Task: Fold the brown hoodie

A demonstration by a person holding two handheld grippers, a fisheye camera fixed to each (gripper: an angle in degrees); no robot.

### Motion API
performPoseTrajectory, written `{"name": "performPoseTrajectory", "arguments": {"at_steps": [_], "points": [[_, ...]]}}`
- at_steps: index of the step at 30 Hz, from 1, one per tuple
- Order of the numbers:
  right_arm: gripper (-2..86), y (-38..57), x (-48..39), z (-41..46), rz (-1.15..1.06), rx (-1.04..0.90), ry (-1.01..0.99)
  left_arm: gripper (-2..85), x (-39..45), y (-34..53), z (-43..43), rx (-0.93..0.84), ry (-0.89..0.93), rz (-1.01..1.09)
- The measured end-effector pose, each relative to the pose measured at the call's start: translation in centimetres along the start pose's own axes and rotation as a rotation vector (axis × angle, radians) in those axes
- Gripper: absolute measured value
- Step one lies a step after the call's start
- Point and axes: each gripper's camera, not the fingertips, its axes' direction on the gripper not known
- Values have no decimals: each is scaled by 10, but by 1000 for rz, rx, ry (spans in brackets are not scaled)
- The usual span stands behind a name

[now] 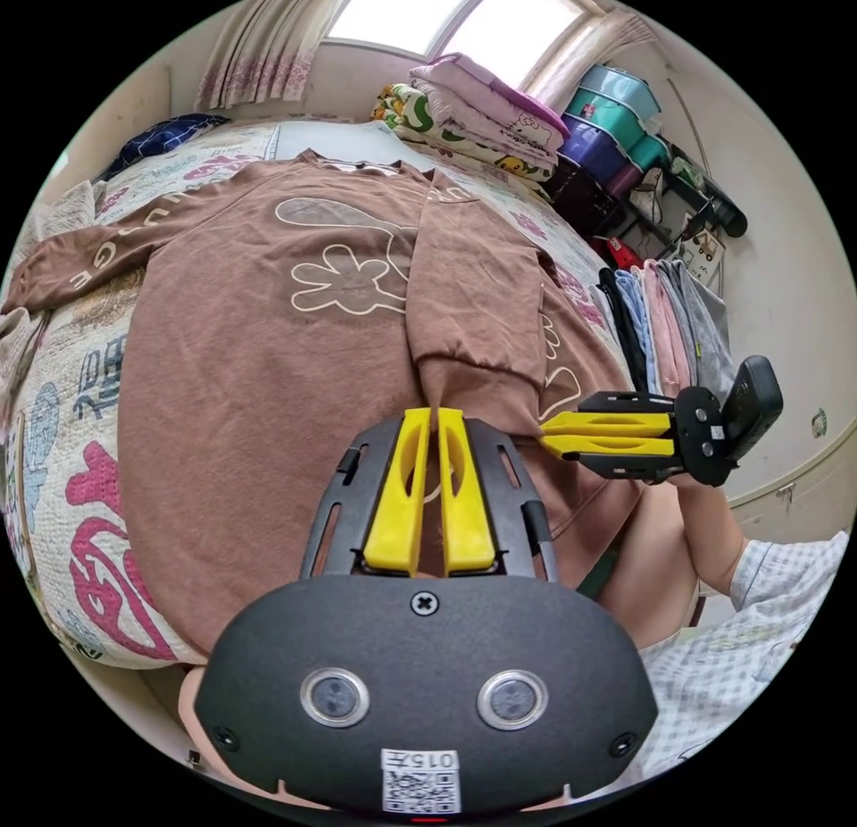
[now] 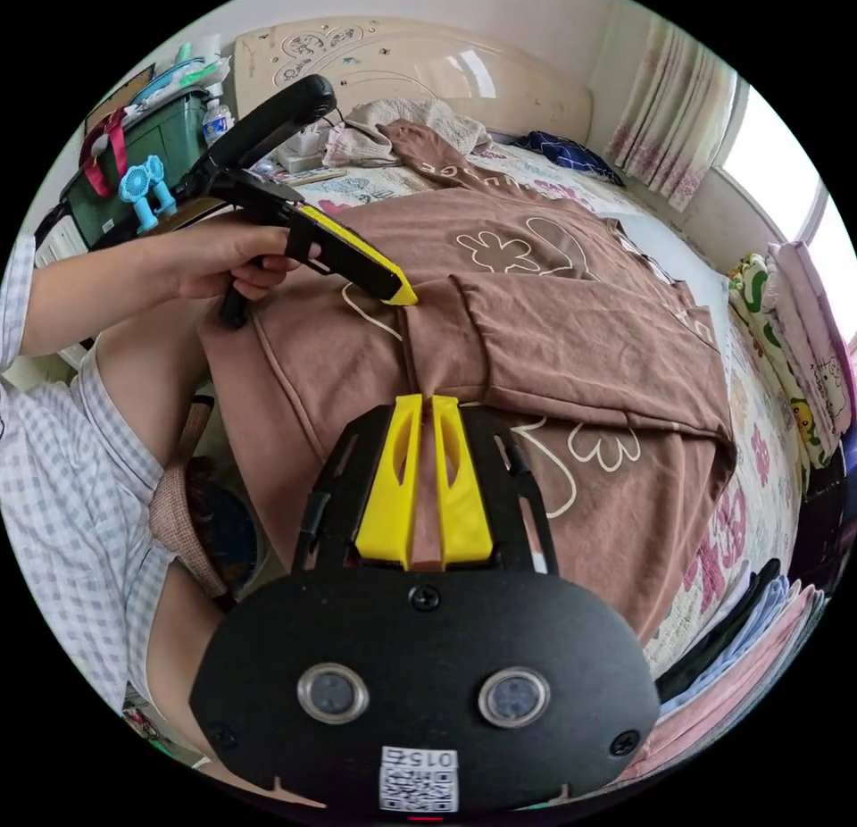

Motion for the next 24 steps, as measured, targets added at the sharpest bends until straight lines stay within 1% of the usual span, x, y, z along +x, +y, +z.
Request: {"name": "performPoseTrajectory", "arguments": {"at_steps": [4, 6, 8, 11, 12, 13, 14, 15, 17, 18, 20, 21, 22, 23, 24], "points": [[13, 4, 34, 22, 97, -49, -167, 7, -5, 0, -14, -1, 5, 4], [1, 10, 52, 29, 228, 3, -168, 7, -11, 1, -20, 3, 25, -4], [-2, 8, 64, 32, 410, 98, -163, 7, -21, 2, -29, 4, 58, -19], [-4, 4, 50, 46, 567, 209, -111, 6, -34, 4, -42, 5, 113, -30], [-4, 1, 44, 53, 573, 213, -99, 7, -37, 5, -45, 9, 121, -34], [-4, -11, 30, 74, 550, 171, -76, 7, -41, 9, -57, 35, 135, -33], [-4, -26, 14, 100, 502, 71, -60, 9, -46, 14, -78, 95, 153, -11], [-4, -32, 8, 109, 485, 38, -39, 10, -50, 17, -92, 134, 157, -6], [-5, -47, -22, 123, 384, 5, 79, 17, -85, 19, -163, 305, 111, -9], [-5, -50, -28, 127, 363, 0, 100, 20, -99, 18, -183, 350, 86, -20], [-5, -56, -45, 141, 347, -6, 145, 40, -169, 15, -262, 528, -13, -116], [-5, -58, -48, 144, 353, -7, 152, 54, -188, 14, -279, 562, -35, -142], [-5, -62, -55, 151, 359, -12, 167, 82, -232, 12, -308, 610, -90, -217], [-5, -68, -60, 156, 370, -17, 180, 99, -279, 10, -330, 624, -147, -315], [-5, -70, -63, 159, 376, -20, 186, 108, -302, 8, -340, 626, -167, -368]]}}
